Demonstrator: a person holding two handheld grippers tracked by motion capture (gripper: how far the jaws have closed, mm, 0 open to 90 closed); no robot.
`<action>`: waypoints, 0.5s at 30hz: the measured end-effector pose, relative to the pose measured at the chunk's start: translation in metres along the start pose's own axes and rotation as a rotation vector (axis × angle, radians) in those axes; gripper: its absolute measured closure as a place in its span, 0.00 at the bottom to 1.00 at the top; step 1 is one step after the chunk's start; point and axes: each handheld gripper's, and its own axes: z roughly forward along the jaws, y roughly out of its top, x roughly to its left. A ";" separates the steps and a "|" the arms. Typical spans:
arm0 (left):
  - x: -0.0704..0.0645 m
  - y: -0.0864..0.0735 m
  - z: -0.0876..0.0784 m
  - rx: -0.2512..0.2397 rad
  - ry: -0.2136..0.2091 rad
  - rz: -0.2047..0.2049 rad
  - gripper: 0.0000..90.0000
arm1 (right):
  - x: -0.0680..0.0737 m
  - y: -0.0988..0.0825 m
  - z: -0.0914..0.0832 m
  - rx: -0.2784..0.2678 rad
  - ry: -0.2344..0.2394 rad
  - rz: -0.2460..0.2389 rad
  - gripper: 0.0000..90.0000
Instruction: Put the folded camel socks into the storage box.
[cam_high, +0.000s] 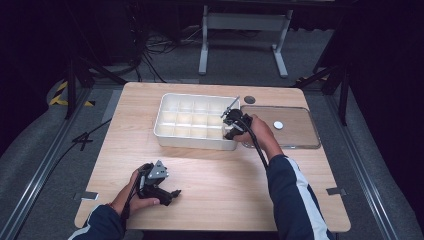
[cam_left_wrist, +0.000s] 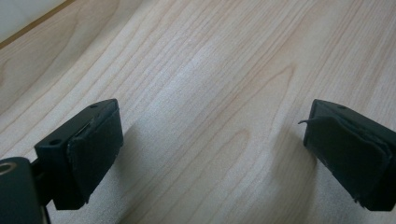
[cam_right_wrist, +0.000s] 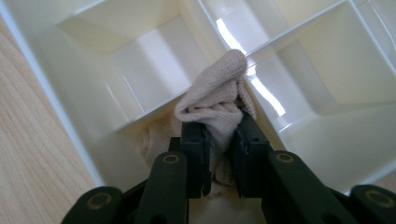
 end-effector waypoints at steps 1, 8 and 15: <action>0.000 0.000 0.000 0.001 0.000 0.000 0.06 | 0.000 0.000 0.000 -0.001 -0.001 -0.002 0.85; 0.000 0.000 0.000 0.000 0.001 -0.001 0.05 | 0.000 -0.002 0.000 -0.012 -0.004 -0.002 0.84; 0.000 0.000 0.000 0.003 0.000 0.000 0.05 | 0.005 -0.006 -0.002 -0.053 -0.034 -0.008 0.82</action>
